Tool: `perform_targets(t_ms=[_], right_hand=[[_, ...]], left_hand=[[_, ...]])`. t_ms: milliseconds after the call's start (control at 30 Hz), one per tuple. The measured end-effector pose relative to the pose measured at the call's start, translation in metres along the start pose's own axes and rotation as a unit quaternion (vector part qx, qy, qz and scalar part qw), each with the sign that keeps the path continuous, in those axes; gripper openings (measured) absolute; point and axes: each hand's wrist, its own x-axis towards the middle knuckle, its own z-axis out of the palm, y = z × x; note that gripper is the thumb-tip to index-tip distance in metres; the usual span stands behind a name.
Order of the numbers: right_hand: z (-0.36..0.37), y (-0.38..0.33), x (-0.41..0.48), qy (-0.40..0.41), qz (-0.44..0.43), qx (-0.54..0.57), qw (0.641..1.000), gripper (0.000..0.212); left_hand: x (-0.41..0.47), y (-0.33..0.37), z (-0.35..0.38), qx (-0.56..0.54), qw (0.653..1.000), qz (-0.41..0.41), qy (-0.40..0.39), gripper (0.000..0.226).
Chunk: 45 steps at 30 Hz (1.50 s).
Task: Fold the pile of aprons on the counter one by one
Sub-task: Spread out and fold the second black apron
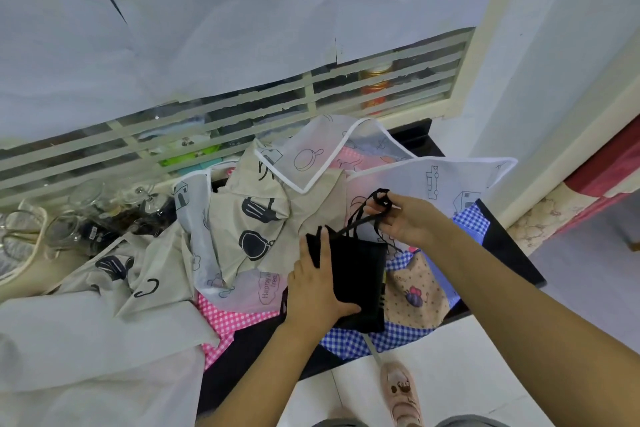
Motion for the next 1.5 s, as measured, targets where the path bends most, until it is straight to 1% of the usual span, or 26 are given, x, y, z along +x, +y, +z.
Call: perform_targets(t_ms=[100, 200, 267, 333, 400, 467, 500, 567, 600, 633, 667, 700, 767, 833, 900, 933, 967, 1000, 1033, 1067, 1133, 1233, 1333, 1367, 1400, 1500], right_hand=[[0.003, 0.000, 0.008, 0.015, 0.028, 0.046, 0.998, 0.028], [0.006, 0.007, 0.015, 0.028, 0.002, 0.114, 0.993, 0.029], [0.009, 0.014, 0.014, 0.001, -0.018, 0.172, 0.985, 0.027], [0.012, 0.023, 0.008, -0.031, -0.051, 0.186, 0.981, 0.025], [0.016, 0.030, 0.003, -0.028, -0.117, 0.133, 0.984, 0.023], [0.020, 0.032, -0.006, -0.011, -0.203, -0.051, 0.978, 0.023], [0.023, 0.030, -0.013, -0.008, -0.240, -0.187, 0.953, 0.022], [0.026, 0.028, -0.021, -0.023, -0.287, -0.418, 0.862, 0.019], [0.027, 0.028, -0.023, -0.034, -0.306, -0.494, 0.813, 0.014], [0.028, 0.030, -0.024, -0.039, -0.339, -0.553, 0.761, 0.010], [0.028, 0.034, -0.025, -0.042, -0.377, -0.600, 0.704, 0.014], [0.028, 0.041, -0.026, -0.049, -0.410, -0.626, 0.662, 0.017], [0.029, 0.059, -0.030, -0.064, -0.457, -0.626, 0.629, 0.017], [0.027, 0.077, -0.035, -0.056, -0.498, -0.599, 0.624, 0.013], [0.022, 0.091, -0.036, -0.037, -0.493, -0.546, 0.677, 0.009], [0.018, 0.098, -0.035, -0.020, -0.450, -0.512, 0.731, 0.008], [0.012, 0.105, -0.034, -0.002, -0.380, -0.460, 0.803, 0.009], [0.006, 0.112, -0.031, 0.013, -0.293, -0.378, 0.878, 0.011], [0.000, 0.118, -0.028, 0.028, -0.205, -0.285, 0.936, 0.012], [-0.006, 0.124, -0.025, 0.048, -0.131, -0.215, 0.967, 0.012], [-0.021, 0.132, -0.020, 0.083, -0.059, -0.164, 0.981, 0.009], [-0.031, 0.134, -0.014, 0.115, -0.047, -0.181, 0.976, 0.009], [-0.037, 0.135, -0.007, 0.130, -0.105, -0.305, 0.938, 0.017], [-0.039, 0.135, -0.006, 0.126, -0.139, -0.371, 0.909, 0.020], [-0.041, 0.134, -0.006, 0.115, -0.177, -0.451, 0.867, 0.021], [-0.042, 0.133, -0.008, 0.062, -0.242, -0.661, 0.707, 0.024]], left_hand=[[0.003, -0.004, 0.001, -0.047, 0.997, -0.048, 0.041, 0.112], [0.014, -0.014, -0.002, -0.182, 0.976, -0.107, 0.056, 0.093], [0.022, -0.022, -0.007, -0.256, 0.955, -0.142, 0.053, 0.065], [0.028, -0.028, -0.013, -0.265, 0.949, -0.165, 0.045, 0.036], [0.032, -0.032, -0.017, -0.281, 0.943, -0.176, 0.033, 0.019], [0.034, -0.033, -0.019, -0.312, 0.932, -0.184, 0.027, 0.012], [0.033, -0.033, -0.019, -0.321, 0.928, -0.189, 0.027, 0.012], [0.032, -0.032, -0.019, -0.330, 0.924, -0.194, 0.023, 0.011], [0.032, -0.031, -0.020, -0.335, 0.922, -0.193, 0.024, 0.010], [0.032, -0.029, -0.020, -0.343, 0.919, -0.192, 0.026, 0.009], [0.032, -0.029, -0.021, -0.354, 0.915, -0.195, 0.026, 0.010], [0.033, -0.028, -0.021, -0.363, 0.910, -0.198, 0.028, 0.013], [0.033, -0.027, -0.022, -0.382, 0.900, -0.211, 0.023, 0.014], [0.034, -0.027, -0.021, -0.407, 0.885, -0.226, 0.015, 0.013], [0.033, -0.027, -0.018, -0.437, 0.868, -0.235, 0.005, 0.015], [0.032, -0.026, -0.017, -0.450, 0.860, -0.239, 0.000, 0.012], [0.031, -0.025, -0.016, -0.463, 0.853, -0.241, -0.002, 0.010], [0.032, -0.025, -0.014, -0.476, 0.845, -0.243, 0.001, 0.010], [0.032, -0.024, -0.013, -0.485, 0.839, -0.244, 0.008, 0.009], [0.032, -0.022, -0.013, -0.489, 0.837, -0.247, 0.014, 0.008], [0.032, -0.018, -0.014, -0.491, 0.834, -0.250, 0.027, 0.010], [0.032, -0.012, -0.012, -0.493, 0.838, -0.232, 0.031, 0.014], [0.032, -0.007, -0.007, -0.496, 0.837, -0.227, 0.031, 0.017], [0.032, -0.006, -0.006, -0.497, 0.837, -0.228, 0.032, 0.017], [0.033, -0.005, -0.005, -0.499, 0.835, -0.230, 0.034, 0.016], [0.034, -0.003, -0.001, -0.516, 0.822, -0.237, 0.043, 0.013]])
